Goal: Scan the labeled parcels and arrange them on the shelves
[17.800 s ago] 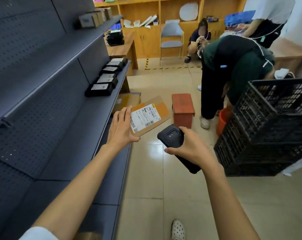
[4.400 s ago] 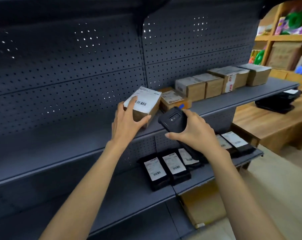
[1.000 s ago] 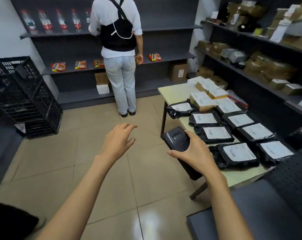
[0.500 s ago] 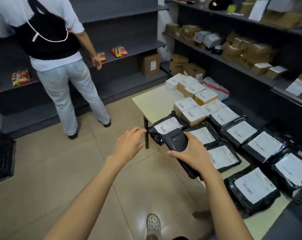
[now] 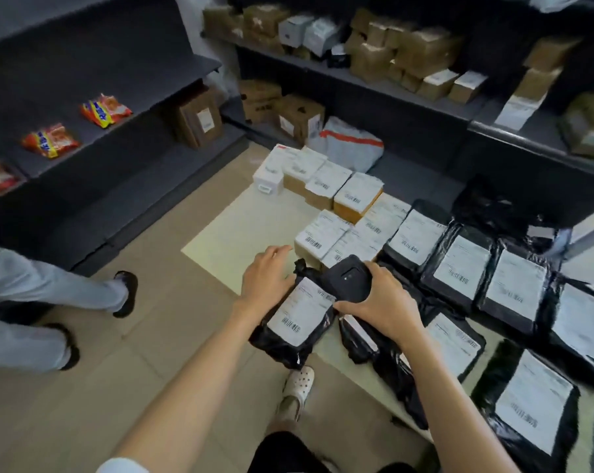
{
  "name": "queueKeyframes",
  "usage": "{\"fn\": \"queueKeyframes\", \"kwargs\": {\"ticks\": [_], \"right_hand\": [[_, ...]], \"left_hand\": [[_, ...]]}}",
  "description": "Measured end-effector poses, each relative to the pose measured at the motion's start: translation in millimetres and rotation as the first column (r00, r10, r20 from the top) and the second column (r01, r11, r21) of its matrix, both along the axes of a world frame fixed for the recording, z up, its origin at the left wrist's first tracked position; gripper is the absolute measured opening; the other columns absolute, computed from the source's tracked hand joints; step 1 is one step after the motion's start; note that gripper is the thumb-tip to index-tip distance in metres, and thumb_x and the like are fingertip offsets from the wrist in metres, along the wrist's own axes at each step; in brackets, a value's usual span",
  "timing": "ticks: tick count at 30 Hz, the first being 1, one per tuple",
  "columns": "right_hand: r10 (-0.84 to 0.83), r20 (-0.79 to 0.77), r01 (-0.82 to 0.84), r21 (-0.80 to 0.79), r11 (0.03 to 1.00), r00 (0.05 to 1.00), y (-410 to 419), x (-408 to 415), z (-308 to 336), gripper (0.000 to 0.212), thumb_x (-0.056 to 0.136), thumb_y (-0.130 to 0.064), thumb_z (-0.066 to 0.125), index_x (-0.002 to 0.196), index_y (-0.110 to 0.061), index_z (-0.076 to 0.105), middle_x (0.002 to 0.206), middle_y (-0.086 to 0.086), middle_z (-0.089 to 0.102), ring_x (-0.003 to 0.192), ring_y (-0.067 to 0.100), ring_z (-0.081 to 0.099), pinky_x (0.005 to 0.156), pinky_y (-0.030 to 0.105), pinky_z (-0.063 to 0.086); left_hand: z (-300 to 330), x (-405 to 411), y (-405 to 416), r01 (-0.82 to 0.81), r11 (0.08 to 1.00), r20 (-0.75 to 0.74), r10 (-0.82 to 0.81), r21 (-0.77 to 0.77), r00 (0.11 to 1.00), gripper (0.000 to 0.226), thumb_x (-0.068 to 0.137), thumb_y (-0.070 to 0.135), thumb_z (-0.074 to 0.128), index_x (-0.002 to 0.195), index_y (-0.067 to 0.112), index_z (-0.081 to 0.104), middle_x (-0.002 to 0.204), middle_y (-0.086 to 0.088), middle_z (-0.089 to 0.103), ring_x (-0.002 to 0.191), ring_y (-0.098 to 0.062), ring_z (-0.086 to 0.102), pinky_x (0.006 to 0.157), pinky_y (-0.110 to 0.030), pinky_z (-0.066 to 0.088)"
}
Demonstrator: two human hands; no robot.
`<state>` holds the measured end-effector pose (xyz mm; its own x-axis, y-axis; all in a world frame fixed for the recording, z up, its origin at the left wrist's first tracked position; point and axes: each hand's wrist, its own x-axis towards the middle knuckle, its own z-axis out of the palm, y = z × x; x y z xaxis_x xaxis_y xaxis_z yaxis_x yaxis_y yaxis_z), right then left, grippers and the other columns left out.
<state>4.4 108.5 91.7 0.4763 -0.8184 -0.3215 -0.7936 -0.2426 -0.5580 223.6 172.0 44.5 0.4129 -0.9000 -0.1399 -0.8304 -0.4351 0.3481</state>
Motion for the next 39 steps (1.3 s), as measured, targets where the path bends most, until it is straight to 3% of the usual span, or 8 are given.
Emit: {"fn": "queueKeyframes", "kwargs": {"ticks": [8, 14, 17, 21, 27, 30, 33, 39], "right_hand": [[-0.192, -0.142, 0.199, 0.038, 0.979, 0.971, -72.8, 48.7, -24.3, 0.100, 0.074, -0.063, 0.077, 0.152, -0.025, 0.028, 0.134, -0.006, 0.050, 0.119, 0.023, 0.056, 0.076, 0.033, 0.044], [-0.293, -0.189, 0.310, 0.065, 0.949, 0.937, -100.8, 59.9, -39.0, 0.101, 0.074, -0.063, 0.077, 0.153, -0.025, 0.028, 0.134, -0.005, 0.050, 0.118, 0.023, 0.057, 0.080, 0.037, 0.051], [-0.325, -0.197, 0.345, 0.075, 0.936, 0.925, -105.7, 64.2, -45.7, 0.100, 0.073, -0.062, 0.077, 0.152, -0.025, 0.029, 0.131, -0.005, 0.050, 0.116, 0.024, 0.058, 0.074, 0.035, 0.046], [-0.338, -0.176, 0.358, 0.092, 0.929, 0.924, -107.3, 73.6, -51.3, 0.097, 0.074, -0.060, 0.078, 0.150, -0.025, 0.031, 0.129, -0.005, 0.051, 0.115, 0.025, 0.058, 0.073, 0.034, 0.042], [-0.322, -0.127, 0.334, 0.090, 0.938, 0.938, -101.5, 84.4, -50.4, 0.093, 0.072, -0.058, 0.080, 0.147, -0.025, 0.035, 0.129, -0.005, 0.052, 0.112, 0.025, 0.060, 0.076, 0.035, 0.044], [-0.315, -0.109, 0.324, 0.081, 0.943, 0.943, -94.3, 83.2, -47.5, 0.094, 0.071, -0.059, 0.080, 0.147, -0.024, 0.036, 0.128, -0.004, 0.052, 0.111, 0.025, 0.060, 0.080, 0.037, 0.049], [-0.324, -0.100, 0.332, 0.077, 0.940, 0.941, -87.9, 78.9, -41.9, 0.093, 0.071, -0.059, 0.080, 0.145, -0.025, 0.037, 0.123, -0.005, 0.053, 0.110, 0.024, 0.060, 0.076, 0.035, 0.047], [-0.348, -0.095, 0.350, 0.009, 0.937, 0.933, -79.0, 66.2, -19.1, 0.089, 0.070, -0.061, 0.078, 0.143, -0.027, 0.039, 0.124, -0.007, 0.053, 0.109, 0.024, 0.060, 0.075, 0.033, 0.039]], "left_hand": [[-52.8, 47.5, -119.0, 0.261, 0.958, -0.136, -0.245, 0.116, 0.960, 0.067, 0.092, 0.015, 0.055, 0.151, 0.027, 0.026, 0.155, -0.003, 0.023, 0.134, -0.028, 0.033, 0.095, -0.040, 0.045], [-75.7, 58.1, -185.7, 0.619, 0.721, -0.164, -0.601, 0.311, 0.783, 0.103, 0.084, -0.014, 0.051, 0.153, 0.048, 0.005, 0.162, 0.011, -0.019, 0.148, -0.036, -0.013, 0.119, -0.054, 0.008], [-84.6, 60.2, -195.0, 0.688, 0.631, -0.154, -0.687, 0.358, 0.710, 0.104, 0.084, -0.018, 0.044, 0.152, 0.050, 0.004, 0.161, 0.013, -0.020, 0.147, -0.038, -0.018, 0.115, -0.057, 0.021], [-87.2, 78.6, -192.8, 0.616, 0.694, -0.037, -0.652, 0.373, 0.757, 0.105, 0.084, -0.011, 0.053, 0.151, 0.050, 0.000, 0.162, 0.006, -0.015, 0.144, -0.043, -0.001, 0.100, -0.049, 0.042], [-74.7, 105.0, -189.6, 0.440, 0.804, 0.064, -0.504, 0.401, 0.862, 0.083, 0.089, 0.010, 0.059, 0.153, 0.034, 0.012, 0.148, -0.012, 0.017, 0.116, -0.036, 0.039, 0.087, -0.042, 0.043], [-78.5, 112.2, -189.6, 0.423, 0.815, 0.220, -0.532, 0.397, 0.818, 0.092, 0.077, 0.026, 0.077, 0.149, 0.025, 0.021, 0.146, -0.012, 0.026, 0.127, -0.034, 0.035, 0.098, -0.042, 0.036], [-82.4, 111.1, -178.5, 0.385, 0.813, 0.148, -0.487, 0.436, 0.861, 0.104, 0.066, 0.044, 0.083, 0.145, 0.013, 0.023, 0.152, -0.011, 0.025, 0.142, -0.038, 0.020, 0.111, -0.047, 0.025], [-57.1, 107.9, -160.7, 0.302, 0.945, 0.108, -0.316, 0.128, 0.943, 0.100, 0.059, 0.045, 0.084, 0.139, 0.013, 0.033, 0.130, -0.011, 0.046, 0.117, -0.033, 0.044, 0.091, -0.041, 0.041]]}}
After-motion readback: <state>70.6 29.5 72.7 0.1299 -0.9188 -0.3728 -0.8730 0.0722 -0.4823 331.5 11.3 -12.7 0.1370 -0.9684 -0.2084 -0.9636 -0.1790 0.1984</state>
